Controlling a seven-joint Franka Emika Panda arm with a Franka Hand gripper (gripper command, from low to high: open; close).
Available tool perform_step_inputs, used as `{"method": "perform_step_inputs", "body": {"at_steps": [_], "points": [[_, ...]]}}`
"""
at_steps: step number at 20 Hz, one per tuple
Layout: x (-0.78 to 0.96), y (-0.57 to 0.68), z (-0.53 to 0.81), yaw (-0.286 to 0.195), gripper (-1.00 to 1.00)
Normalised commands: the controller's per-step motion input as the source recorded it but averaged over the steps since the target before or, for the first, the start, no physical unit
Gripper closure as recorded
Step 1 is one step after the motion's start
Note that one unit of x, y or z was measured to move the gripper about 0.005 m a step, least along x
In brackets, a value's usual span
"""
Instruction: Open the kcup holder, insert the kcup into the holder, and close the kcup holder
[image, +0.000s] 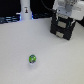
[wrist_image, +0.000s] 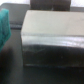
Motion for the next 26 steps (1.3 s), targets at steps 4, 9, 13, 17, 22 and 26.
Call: {"method": "perform_step_inputs", "body": {"at_steps": [4,9,13,17,22,26], "points": [[-0.24,0.01,-0.05,-0.003,1.0],[-0.03,0.03,-0.01,-0.002,1.0],[0.58,0.03,0.12,-0.087,1.0],[0.82,-0.1,0.2,-0.101,1.0],[0.64,-0.03,0.17,-0.073,1.0],[0.24,-0.07,0.05,-0.019,1.0]]}}
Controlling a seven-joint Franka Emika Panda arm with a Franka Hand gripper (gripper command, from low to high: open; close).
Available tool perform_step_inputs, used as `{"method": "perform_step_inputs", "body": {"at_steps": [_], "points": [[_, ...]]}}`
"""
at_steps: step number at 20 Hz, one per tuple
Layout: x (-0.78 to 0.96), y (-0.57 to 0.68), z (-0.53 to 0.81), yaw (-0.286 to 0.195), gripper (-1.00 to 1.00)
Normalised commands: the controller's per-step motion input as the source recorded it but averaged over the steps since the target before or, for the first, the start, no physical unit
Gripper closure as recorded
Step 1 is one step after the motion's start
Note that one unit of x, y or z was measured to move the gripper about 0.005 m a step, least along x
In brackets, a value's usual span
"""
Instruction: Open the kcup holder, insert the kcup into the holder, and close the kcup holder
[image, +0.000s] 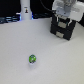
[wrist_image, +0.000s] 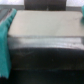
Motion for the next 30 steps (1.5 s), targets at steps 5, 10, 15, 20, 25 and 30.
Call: {"method": "perform_step_inputs", "body": {"at_steps": [5,10,15,20,25,30], "points": [[0.64,-0.22,0.12,0.022,1.0],[0.54,-0.25,0.1,0.002,1.0],[0.66,-0.08,0.17,-0.067,1.0],[0.28,-0.27,0.27,0.107,1.0],[0.3,-0.39,0.13,0.126,1.0],[0.74,-0.08,0.22,-0.067,1.0]]}}
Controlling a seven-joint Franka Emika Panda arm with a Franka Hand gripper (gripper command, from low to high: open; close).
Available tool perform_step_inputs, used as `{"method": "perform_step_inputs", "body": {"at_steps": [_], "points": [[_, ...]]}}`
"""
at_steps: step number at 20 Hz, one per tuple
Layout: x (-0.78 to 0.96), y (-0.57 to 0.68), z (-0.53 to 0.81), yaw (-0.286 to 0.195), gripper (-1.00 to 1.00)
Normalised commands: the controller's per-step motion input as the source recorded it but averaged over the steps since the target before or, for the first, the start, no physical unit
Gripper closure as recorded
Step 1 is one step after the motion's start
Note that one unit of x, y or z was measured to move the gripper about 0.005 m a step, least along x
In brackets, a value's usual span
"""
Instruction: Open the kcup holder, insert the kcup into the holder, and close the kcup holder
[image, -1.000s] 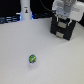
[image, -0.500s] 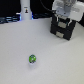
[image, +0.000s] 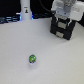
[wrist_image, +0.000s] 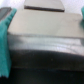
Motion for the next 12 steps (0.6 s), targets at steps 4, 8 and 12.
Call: {"method": "perform_step_inputs", "body": {"at_steps": [4,8,12], "points": [[0.91,-0.1,0.11,-0.086,1.0],[0.94,-0.18,0.12,-0.082,1.0],[0.95,-0.27,0.2,-0.085,1.0]]}}
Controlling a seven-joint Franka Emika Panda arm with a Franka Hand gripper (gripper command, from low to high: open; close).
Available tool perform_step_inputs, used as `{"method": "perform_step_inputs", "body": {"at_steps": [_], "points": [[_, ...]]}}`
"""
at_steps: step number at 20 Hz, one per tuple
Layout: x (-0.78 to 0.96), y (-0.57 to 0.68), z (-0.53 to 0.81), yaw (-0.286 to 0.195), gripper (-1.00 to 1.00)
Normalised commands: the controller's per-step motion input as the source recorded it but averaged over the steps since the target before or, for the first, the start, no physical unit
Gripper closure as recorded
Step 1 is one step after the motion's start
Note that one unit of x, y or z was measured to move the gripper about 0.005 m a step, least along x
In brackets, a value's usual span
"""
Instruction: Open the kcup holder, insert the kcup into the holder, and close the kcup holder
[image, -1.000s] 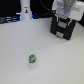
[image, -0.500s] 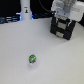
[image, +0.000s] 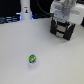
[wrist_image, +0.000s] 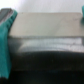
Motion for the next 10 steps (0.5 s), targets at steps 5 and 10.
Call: {"method": "perform_step_inputs", "body": {"at_steps": [5,10], "points": [[0.96,-0.26,0.24,-0.073,1.0],[0.98,-0.26,0.23,-0.057,1.0]]}}
